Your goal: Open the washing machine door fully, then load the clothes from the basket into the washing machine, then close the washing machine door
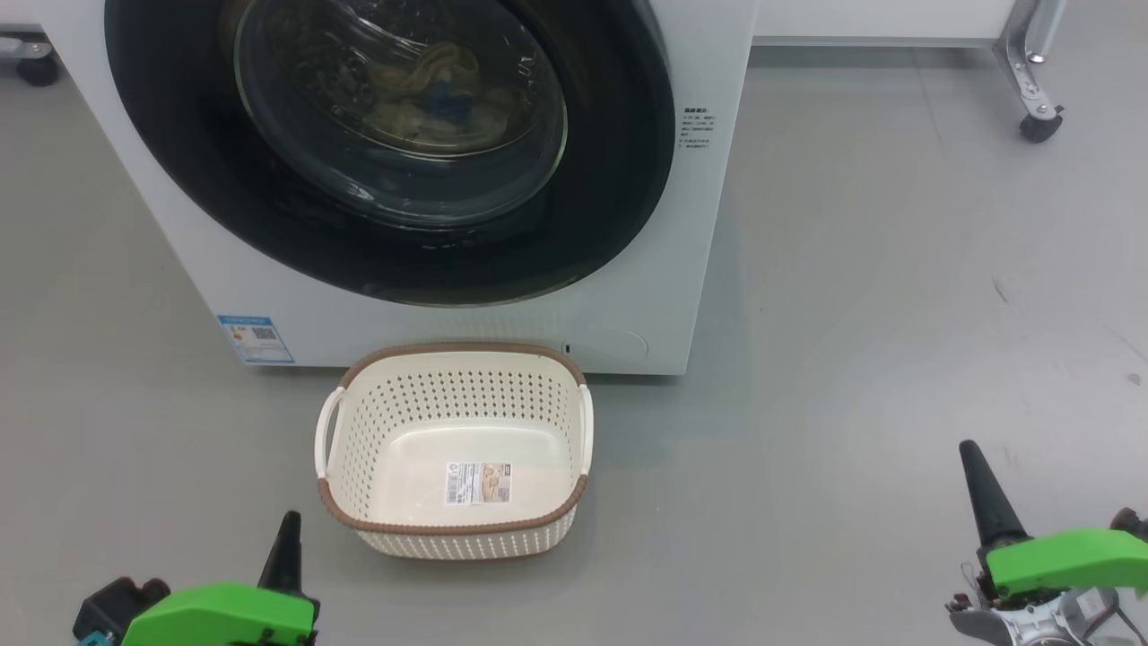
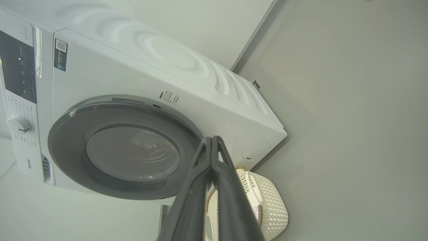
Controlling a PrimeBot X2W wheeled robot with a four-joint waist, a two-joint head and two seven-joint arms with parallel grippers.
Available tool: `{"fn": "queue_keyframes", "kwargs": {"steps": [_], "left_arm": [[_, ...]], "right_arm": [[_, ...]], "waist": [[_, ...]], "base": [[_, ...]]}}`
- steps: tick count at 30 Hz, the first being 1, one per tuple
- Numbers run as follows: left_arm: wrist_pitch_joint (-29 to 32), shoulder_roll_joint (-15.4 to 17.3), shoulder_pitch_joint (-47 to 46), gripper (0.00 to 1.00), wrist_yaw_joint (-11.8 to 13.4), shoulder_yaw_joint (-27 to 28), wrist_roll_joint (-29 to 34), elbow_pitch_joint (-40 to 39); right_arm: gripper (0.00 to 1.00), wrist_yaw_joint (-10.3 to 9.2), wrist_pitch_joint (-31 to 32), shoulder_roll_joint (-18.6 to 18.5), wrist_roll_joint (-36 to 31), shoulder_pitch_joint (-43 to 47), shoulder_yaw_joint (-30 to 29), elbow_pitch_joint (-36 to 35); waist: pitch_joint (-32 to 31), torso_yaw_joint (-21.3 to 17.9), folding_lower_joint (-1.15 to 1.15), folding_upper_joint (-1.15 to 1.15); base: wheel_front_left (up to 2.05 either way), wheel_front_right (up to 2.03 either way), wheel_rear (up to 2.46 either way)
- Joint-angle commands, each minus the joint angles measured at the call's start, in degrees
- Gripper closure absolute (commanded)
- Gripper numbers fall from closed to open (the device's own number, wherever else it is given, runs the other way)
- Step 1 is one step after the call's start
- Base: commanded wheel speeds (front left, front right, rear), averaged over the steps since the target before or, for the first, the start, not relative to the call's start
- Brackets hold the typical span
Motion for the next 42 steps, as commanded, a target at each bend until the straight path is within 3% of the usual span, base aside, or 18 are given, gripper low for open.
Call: {"fn": "queue_keyframes", "kwargs": {"steps": [1, 42], "left_arm": [[0.55, 0.22, -2.96, 1.0, -0.43, 2.23, -2.19, -2.13], [7.53, -0.45, -3.55, 1.0, -1.9, 10.34, -28.14, -2.31]], "right_arm": [[1.0, -0.1, 0.37, -1.56, 2.39, -3.8, 0.48, -1.36], [1.0, -0.17, 4.19, -1.84, 29.29, -9.28, 0.27, 3.72]], "waist": [[-0.01, -0.08, 0.0, 0.0], [-0.17, -1.55, 0.0, 0.0]], "base": [[0.0, 0.0, 0.0], [0.0, 0.0, 0.0]]}}
